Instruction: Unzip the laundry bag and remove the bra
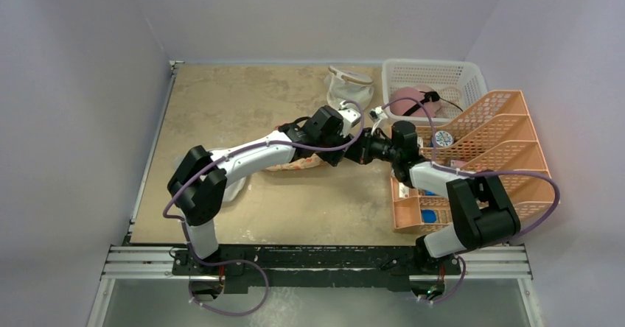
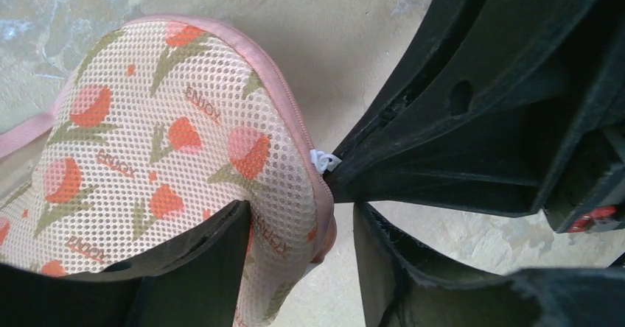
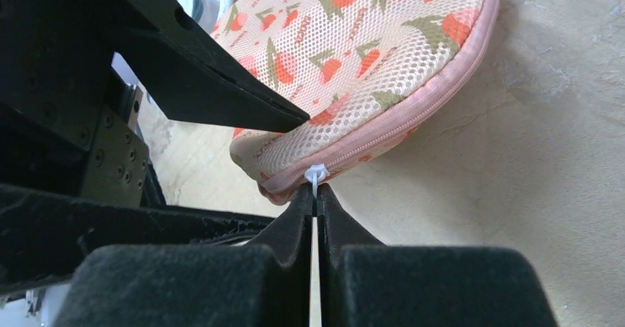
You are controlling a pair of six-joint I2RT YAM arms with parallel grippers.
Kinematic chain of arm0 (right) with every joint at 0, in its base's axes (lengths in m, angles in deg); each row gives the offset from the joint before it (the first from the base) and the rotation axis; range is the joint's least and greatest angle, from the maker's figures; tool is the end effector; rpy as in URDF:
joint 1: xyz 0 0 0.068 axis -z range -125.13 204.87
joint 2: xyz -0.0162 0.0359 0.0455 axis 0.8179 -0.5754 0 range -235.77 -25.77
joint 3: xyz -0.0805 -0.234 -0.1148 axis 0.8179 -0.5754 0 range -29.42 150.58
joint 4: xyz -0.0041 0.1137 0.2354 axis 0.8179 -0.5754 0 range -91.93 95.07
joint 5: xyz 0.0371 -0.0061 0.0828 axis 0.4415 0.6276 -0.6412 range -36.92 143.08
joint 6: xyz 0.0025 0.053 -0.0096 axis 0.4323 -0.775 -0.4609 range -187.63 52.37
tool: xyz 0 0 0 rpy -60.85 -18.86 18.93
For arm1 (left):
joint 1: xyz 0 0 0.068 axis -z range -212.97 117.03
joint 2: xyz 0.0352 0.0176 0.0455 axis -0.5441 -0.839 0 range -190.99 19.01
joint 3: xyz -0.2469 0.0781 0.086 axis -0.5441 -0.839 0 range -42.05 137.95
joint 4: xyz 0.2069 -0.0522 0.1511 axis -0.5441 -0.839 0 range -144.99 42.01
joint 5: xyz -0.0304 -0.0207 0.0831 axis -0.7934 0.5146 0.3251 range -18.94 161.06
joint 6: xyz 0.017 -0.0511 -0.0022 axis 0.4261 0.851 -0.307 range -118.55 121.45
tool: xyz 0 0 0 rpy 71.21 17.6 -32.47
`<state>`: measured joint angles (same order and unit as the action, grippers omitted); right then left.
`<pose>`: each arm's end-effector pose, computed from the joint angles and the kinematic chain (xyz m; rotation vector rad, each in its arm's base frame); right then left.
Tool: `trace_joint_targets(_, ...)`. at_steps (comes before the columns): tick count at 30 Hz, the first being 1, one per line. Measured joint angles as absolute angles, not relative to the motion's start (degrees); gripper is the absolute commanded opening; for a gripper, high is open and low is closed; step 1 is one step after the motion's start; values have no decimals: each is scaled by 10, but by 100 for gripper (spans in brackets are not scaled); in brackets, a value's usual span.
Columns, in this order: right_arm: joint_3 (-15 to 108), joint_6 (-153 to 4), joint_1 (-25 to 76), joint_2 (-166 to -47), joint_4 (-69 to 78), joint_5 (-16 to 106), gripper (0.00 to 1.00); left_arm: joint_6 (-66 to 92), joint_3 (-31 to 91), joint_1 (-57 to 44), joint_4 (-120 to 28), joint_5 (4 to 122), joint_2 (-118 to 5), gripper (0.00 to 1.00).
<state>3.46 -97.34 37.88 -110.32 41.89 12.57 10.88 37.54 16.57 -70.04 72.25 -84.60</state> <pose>0.2721 0.1074 0.1954 -0.3200 1.9140 1.2018 0.2643 -0.3086 0.2463 0.8219 2.2817 -0.4593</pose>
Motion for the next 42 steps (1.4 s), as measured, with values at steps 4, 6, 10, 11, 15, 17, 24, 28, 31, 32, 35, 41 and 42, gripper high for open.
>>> trace_joint_targets(4,33,-981,376,-1095,422,129,0,108,375,166,-703,730,-846,30)
trace_joint_targets(6,33,-981,376,-1090,421,131,0,109,375,166,-704,740,-846,21)
trace_joint_targets(10,33,-976,372,-1083,407,134,0,107,375,166,-703,758,-844,10)
trace_joint_targets(11,33,-975,372,-1082,402,135,0,107,375,166,-704,760,-844,8)
trace_joint_targets(15,34,-968,372,-1080,386,152,0,101,375,167,-704,766,-838,4)
trace_joint_targets(17,35,-965,376,-1080,382,162,0,97,375,167,-704,769,-836,2)
trace_joint_targets(24,63,-946,416,-1106,363,172,0,93,374,172,-699,788,-834,0)
trace_joint_targets(28,68,-925,422,-1109,340,175,0,92,374,172,-703,801,-834,11)
trace_joint_targets(31,69,-912,422,-1107,334,175,0,91,374,172,-704,805,-834,42)
trace_joint_targets(32,69,-910,423,-1104,331,174,0,91,374,172,-705,806,-834,49)
trace_joint_targets(35,68,-910,426,-1090,327,169,0,94,375,171,-715,804,-834,59)
trace_joint_targets(41,62,-914,416,-1040,328,159,0,116,375,170,-717,785,-806,63)
trace_joint_targets(42,62,-915,412,-1034,328,159,0,119,375,169,-715,783,-799,63)
